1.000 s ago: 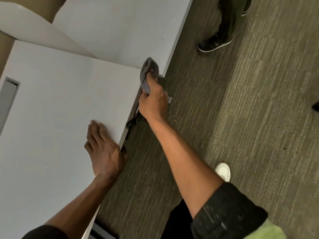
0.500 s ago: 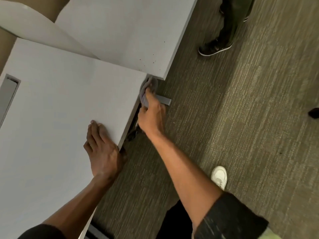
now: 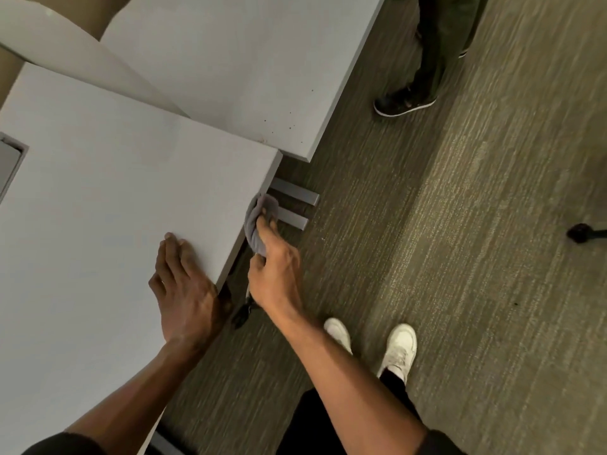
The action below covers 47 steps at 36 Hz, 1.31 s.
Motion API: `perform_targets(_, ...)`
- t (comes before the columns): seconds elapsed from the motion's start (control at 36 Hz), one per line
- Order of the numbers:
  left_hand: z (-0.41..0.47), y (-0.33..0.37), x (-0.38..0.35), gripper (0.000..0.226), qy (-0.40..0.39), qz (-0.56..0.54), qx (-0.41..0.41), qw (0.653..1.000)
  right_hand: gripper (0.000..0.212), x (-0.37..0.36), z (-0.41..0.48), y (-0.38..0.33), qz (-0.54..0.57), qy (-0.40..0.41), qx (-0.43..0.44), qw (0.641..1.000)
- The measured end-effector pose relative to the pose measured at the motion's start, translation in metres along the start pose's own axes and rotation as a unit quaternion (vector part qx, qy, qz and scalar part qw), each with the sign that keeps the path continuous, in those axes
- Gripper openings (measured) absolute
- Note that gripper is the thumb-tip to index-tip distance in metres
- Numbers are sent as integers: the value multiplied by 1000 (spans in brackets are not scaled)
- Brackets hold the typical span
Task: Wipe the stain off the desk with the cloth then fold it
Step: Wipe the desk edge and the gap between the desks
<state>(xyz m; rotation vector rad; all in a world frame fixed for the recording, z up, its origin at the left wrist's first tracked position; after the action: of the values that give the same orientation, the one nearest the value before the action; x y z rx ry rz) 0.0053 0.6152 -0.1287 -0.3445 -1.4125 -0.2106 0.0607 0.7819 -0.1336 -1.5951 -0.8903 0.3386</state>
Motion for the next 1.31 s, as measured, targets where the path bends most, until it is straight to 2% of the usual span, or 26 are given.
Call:
perform_targets(0.17, 2, 2, 2, 120, -2, 0, 8, 1000, 67, 11, 67, -18, 46, 78, -78, 993)
perform_targets(0.28, 2, 1, 1, 120, 5, 3, 7, 1000, 69, 11, 74, -26, 29, 86, -52, 995)
perform_targets(0.36, 2, 1, 2, 120, 4, 1, 10, 1000, 68, 11, 49, -23, -4, 66, -2, 998)
perform_targets(0.44, 3, 2, 3, 125, -8, 0, 5, 1000, 68, 14, 26, -3, -13, 7, 23, 1000)
perform_targets(0.53, 3, 3, 4, 123, -19, 1, 5, 1000, 69, 26, 27, 21, 40, -43, -37, 998)
perform_targets(0.58, 3, 3, 5, 122, -23, -5, 12, 1000, 67, 38, 40, 33, 94, -38, -98, 990)
perform_targets(0.67, 4, 3, 7, 120, -26, -16, 22, 999, 67, 58, 69, 36, 119, -25, -130, 984)
perform_targets(0.83, 1, 1, 7, 116, -24, -16, 21, 999, 70, 91, 123, 27, 102, -37, -127, 986)
perform_targets(1.11, 3, -5, 0, 114, -7, -16, 34, 999, 65, 95, 167, 6, 65, -122, -108, 985)
perform_targets(1.31, 4, -4, 1, 127, -7, -21, 58, 998, 66, 86, 186, -13, 74, -142, -79, 984)
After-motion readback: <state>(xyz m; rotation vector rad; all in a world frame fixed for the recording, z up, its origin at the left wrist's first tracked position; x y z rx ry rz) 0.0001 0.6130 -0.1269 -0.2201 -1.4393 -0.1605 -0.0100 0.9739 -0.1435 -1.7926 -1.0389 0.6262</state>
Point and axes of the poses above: each hand's wrist, its own z-axis towards the middle knuckle, its own x-axis out of the back of the hand, y = z × x, the point moved 5 cm from there along z, towards the middle knuckle, and after that the axes turned 15 degrees about y, right-handed, at the moved point
